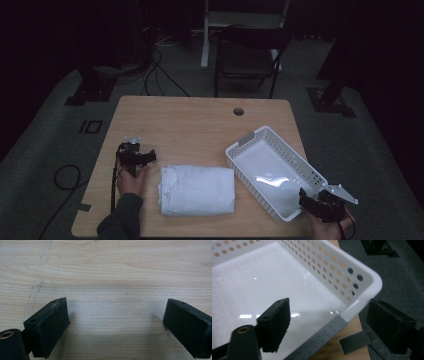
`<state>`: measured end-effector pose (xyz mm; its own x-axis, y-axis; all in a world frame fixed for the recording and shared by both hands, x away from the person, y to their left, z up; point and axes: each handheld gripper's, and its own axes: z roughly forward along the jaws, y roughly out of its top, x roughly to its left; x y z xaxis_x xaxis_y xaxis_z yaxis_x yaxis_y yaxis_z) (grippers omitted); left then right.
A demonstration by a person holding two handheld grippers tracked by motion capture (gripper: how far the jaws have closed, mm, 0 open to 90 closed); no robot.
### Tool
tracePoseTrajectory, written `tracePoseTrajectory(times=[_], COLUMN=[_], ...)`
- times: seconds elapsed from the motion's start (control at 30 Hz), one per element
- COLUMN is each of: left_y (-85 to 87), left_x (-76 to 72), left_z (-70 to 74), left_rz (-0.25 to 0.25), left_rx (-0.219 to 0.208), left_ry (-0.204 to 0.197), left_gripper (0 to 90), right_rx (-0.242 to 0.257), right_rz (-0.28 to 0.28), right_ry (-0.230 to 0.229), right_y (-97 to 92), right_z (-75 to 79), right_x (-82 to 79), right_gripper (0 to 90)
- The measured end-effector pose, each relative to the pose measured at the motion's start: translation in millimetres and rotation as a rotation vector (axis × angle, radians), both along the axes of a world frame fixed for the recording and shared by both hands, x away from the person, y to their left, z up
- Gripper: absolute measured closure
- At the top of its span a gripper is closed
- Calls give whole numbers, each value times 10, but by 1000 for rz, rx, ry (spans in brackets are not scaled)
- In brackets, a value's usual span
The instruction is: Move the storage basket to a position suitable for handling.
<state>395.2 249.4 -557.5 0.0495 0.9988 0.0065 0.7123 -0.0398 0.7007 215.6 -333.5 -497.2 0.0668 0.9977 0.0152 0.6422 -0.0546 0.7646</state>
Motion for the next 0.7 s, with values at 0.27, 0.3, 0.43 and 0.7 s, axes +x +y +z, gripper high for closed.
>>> tracePoseTrajectory(times=[0.27,0.3,0.43,0.7], left_y=[2,2,2,1], left_x=[-1,-1,-1,-1], left_z=[1,1,1,0], left_rz=[-2,-2,-2,-2], left_rx=[3,3,4,3], left_ry=[1,1,0,0], left_gripper=[59,59,59,59], right_rx=[12,14,23,30], right_rz=[-17,-16,-21,-53], right_ry=[47,51,53,46], right_y=[2,6,8,-52], right_z=[-73,-81,-112,-105], right_x=[28,35,80,153], right_gripper=[356,387,417,500])
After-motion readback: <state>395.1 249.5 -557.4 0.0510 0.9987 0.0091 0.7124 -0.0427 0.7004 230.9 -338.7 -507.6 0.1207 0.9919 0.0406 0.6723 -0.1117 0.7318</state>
